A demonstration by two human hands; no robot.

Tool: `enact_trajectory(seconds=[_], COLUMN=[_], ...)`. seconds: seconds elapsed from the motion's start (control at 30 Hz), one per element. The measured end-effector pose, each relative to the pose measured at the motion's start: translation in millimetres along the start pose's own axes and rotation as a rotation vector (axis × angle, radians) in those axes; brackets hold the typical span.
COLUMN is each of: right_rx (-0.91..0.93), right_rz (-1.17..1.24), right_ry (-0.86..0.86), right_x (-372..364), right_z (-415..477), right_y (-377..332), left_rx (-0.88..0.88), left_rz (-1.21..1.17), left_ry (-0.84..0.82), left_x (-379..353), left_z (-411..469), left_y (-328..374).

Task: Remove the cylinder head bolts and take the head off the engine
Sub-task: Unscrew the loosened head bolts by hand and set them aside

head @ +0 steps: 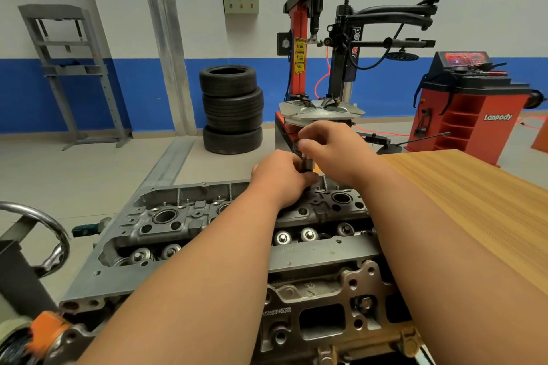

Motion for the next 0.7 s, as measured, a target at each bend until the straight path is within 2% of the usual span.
enact_trajectory(seconds=[0.13, 0.23, 0.37, 0.53, 0.7], right_rx=[-0.074, -0.003, -0.033, -0.171, -0.004], right_rz=[-0.174, -0.078, 0.051, -0.089, -0.072], right_ry=[0.114, 0.06, -0.038, 0.106, 0.023], right_x=[1, 3, 2, 4, 4], right_z=[3, 0, -2, 2, -1], right_y=[6, 2, 5, 14, 2], left_rx=[0.035, 0.041, -0.018, 0.027, 0.017], left_rz=[0.034, -0.059, -0.083, -0.038, -0.131], left_ry=[0.025, -0.008, -0.047, 0.018, -0.027], left_x=[-2, -2, -2, -1, -3], left_z=[1, -1, -3, 1, -3], left_y=[2, -1, 1, 1, -1])
Point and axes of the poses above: each hand's wrist, its own z-axis towards the middle knuckle, its own x-axis out of the back of the hand, y = z × x, the point moved 6 cm from there along z, towards the middle knuckle, and after that the axes turned 11 degrees about y, right-handed, at the moved point
